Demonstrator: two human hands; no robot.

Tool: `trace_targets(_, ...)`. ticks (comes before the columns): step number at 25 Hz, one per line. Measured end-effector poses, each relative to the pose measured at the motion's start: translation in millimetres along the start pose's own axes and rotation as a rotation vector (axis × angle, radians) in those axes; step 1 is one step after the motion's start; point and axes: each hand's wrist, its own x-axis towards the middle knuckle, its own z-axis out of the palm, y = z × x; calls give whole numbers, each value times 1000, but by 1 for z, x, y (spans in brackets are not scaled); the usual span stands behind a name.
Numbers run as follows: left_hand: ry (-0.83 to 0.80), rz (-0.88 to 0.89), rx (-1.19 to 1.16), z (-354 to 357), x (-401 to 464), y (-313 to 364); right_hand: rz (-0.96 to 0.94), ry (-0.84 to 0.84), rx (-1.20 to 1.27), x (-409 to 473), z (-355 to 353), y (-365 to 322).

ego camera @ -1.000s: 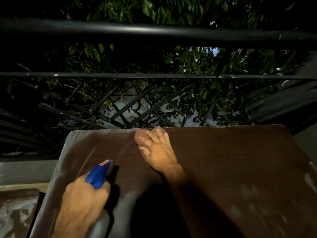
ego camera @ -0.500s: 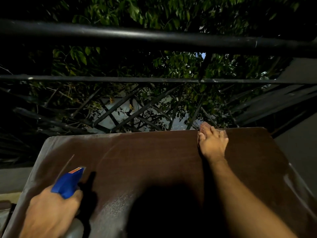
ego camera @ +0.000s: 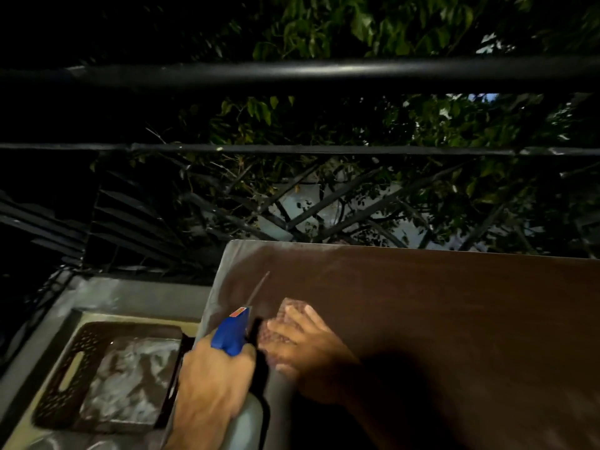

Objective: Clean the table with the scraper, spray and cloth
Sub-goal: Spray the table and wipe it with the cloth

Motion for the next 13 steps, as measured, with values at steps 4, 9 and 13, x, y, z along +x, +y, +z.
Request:
trace_targets(4,24,-71,-28,-19,2,-28,151,105,31,56,-9,-2)
trace_targets(9,52,-134,-112,-37,1,-52,353,120,102,124,-13,-31)
trace_targets(13,14,-93,-121,-51,5,-60,-17,89,15,92,1,-78)
